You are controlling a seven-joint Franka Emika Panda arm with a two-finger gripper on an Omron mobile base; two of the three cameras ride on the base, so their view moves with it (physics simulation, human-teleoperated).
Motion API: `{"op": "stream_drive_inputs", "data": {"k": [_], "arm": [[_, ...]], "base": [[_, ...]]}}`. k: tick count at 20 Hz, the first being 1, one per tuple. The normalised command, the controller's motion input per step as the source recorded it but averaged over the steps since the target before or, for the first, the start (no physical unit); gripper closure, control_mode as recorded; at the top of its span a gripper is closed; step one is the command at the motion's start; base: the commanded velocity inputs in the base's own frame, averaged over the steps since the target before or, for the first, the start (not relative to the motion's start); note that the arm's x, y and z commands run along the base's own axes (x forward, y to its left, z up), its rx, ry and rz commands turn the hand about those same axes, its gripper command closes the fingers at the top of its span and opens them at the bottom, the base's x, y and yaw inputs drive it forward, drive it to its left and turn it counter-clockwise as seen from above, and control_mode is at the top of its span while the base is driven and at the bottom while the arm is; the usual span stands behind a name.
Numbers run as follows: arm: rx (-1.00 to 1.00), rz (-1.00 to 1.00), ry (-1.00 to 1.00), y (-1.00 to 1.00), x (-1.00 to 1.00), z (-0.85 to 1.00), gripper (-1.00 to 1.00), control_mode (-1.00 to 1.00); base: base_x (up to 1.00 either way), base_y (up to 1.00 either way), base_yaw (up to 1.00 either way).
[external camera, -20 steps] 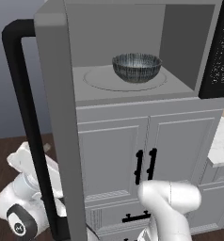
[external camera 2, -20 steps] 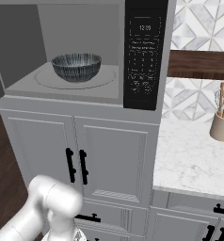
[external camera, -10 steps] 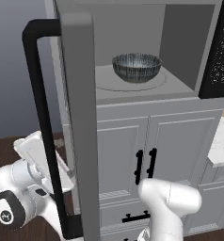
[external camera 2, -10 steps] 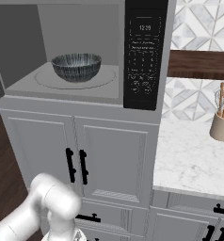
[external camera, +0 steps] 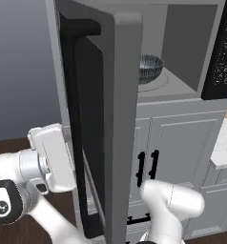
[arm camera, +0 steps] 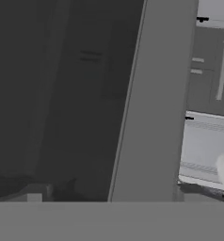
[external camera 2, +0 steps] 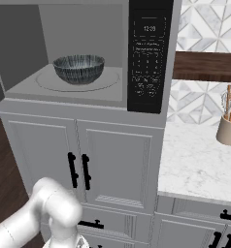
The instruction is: Open the microwave, place the bowl with waffle inside the microwave, then close the microwave door and turn it on.
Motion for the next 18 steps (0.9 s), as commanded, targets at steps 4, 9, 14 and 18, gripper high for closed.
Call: {"op": "stream_drive_inputs", "data": {"k": [4,9,14,18], "arm": [[0.12,0.21,0.00,-0.52,0.04,0.14,-1.00,-1.00],[0.13,0.24,-0.07,-0.54,0.10,0.05,-1.00,-1.00],[0.13,0.24,-0.13,-0.50,0.10,0.09,-1.00,-1.00],[0.13,0.24,-0.13,-0.50,0.07,0.08,-1.00,-1.00]], "base": [[0.00,0.00,0.00],[0.00,0.00,0.00],[0.00,0.00,0.00],[0.00,0.00,0.00]]}}
